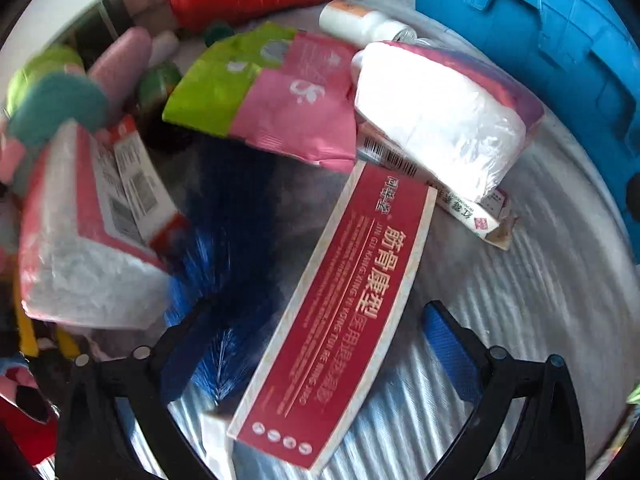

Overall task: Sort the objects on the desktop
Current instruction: 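Move both grippers toward the pile of boxes beside the plush toys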

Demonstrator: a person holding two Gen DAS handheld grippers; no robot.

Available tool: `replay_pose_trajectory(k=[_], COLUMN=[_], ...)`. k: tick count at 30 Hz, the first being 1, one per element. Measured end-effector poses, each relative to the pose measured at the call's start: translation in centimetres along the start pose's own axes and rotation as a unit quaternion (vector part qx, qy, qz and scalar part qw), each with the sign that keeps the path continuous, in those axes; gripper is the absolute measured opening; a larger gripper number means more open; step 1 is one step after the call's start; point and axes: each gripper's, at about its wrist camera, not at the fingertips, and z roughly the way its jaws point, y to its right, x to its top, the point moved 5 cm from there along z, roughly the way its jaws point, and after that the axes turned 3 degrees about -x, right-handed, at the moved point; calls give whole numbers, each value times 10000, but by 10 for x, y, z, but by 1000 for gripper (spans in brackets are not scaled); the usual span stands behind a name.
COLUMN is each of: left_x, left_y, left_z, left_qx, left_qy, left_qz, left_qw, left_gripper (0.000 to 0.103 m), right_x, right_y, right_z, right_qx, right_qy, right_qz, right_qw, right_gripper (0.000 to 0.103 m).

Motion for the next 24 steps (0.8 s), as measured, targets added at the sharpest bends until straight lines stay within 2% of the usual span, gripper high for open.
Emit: replay_pose_trajectory(k=[3, 9, 11, 13, 14, 16, 17, 19, 20, 21, 22, 24], left_x=[2, 1, 2, 5, 8, 14, 18, 26, 30, 32, 32, 28], left_y=[-4, -3, 3, 14, 19, 22, 21, 19, 17, 15, 13, 7], left_z=[0, -5, -8, -14, -17, -12, -5, 0, 0, -4, -8, -14], left_qx=[-55, 34, 148, 5, -186, -425, -504, -371, -360, -360, -359, -496], left_qy=[-5, 125, -78, -84, -20, -145, -229, -174, -200, -193, -198, -233], left_qz=[-194, -175, -93, 80, 68, -121, -239, -336, -368, -404, -440, -551], left_qw=[9998, 9998, 9998, 9999, 9998, 9989, 9982, 9986, 9985, 9983, 9982, 9970], left_gripper=[102, 103, 103, 103, 103, 101, 96, 93, 83, 74, 59, 52], right_x=[1, -6, -11, -16, -17, -16, -15, -12, -10, -8, -8, -6], right_y=[-1, -4, -2, 3, 4, 5, 5, 0, -3, -6, -9, -21], right_z=[7, 18, 21, 20, 19, 17, 17, 20, 23, 27, 30, 38], right_qx=[74, 346, 391, 451, 469, 595, 630, 723, 774, 841, 919, 1163], right_qy=[-22, -160, -233, -225, -215, -140, -116, -97, -126, -156, -164, -228], right_qz=[-45, -70, -78, -62, -58, -113, -152, -239, -267, -300, -333, -441], right_qw=[10000, 9992, 9989, 9987, 9987, 9981, 9978, 9971, 9966, 9959, 9951, 9920], right_gripper=[103, 103, 103, 103, 103, 103, 98, 80, 64, 55, 55, 55])
